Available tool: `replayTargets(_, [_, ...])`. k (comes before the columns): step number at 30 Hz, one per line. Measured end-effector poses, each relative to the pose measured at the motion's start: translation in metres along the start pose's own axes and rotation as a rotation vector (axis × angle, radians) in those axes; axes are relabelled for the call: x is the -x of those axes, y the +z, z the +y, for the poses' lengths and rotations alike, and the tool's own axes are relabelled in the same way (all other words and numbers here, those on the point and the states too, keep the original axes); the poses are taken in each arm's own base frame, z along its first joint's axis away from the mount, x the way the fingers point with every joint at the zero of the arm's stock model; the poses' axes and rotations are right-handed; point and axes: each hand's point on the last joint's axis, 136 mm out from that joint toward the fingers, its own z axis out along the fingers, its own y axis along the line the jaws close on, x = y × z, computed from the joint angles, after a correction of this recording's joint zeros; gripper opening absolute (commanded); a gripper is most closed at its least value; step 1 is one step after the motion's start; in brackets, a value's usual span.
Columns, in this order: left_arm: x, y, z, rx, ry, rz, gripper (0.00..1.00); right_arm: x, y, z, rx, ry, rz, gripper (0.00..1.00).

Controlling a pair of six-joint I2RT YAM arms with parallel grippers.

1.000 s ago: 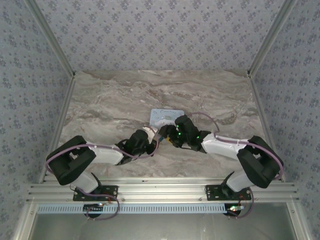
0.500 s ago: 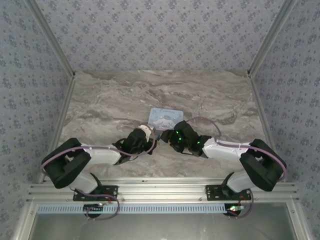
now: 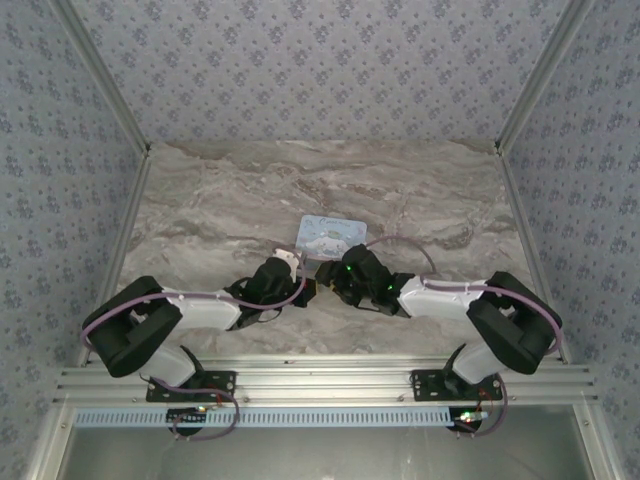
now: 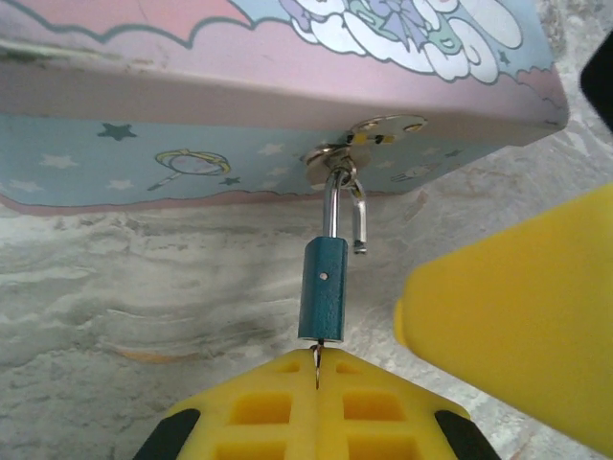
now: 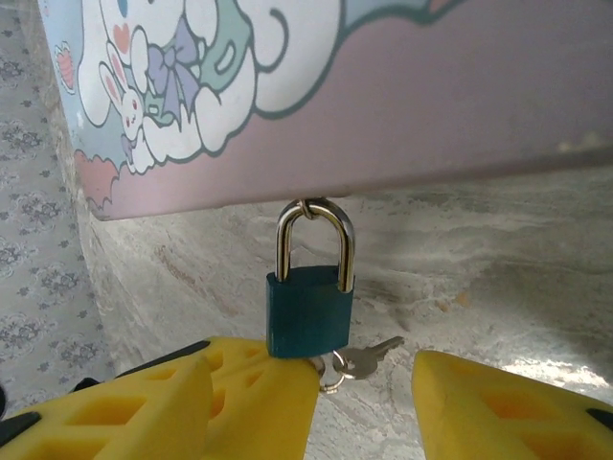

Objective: Unlock a padlock with a key

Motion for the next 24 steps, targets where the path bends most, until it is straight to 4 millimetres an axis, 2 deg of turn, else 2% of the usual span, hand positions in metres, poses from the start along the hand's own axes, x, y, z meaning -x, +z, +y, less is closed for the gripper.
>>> replayTargets(3, [-0.0012,0.0011,-0.0039,-0.028,-0.025,0.002,0.00,-0.0001,0.0017,-0.0015,0.004,0.008,-0.001,0.55])
replayTargets(7, [-0.0048,0.0013,-0.0048,-0.054,-0.067,0.002,0.00,0.0014,0.0020,-0.0005,0.027,0.019,-0.013,0.48])
replayTargets(15, [-0.0046,0.0026,-0.0093,-0.098,-0.134,-0.004,0.00,0.0037,0.0025,0.0045,0.079,0.042,-0.034,0.48])
replayTargets(19, [-0.0045,0.0023,-0.0101,-0.115,-0.164,-0.013,0.00,0.0042,0.0028,0.0056,0.087,0.047,-0.036,0.44])
replayTargets(21, [-0.0046,0.0025,-0.0098,-0.117,-0.174,-0.014,0.00,0.0043,0.0028,0.0056,0.087,0.048,-0.037,0.45])
replayTargets(24, [-0.0040,0.0028,-0.0108,-0.124,-0.188,-0.017,0.00,0.0043,0.0028,0.0059,0.089,0.053,-0.040,0.58])
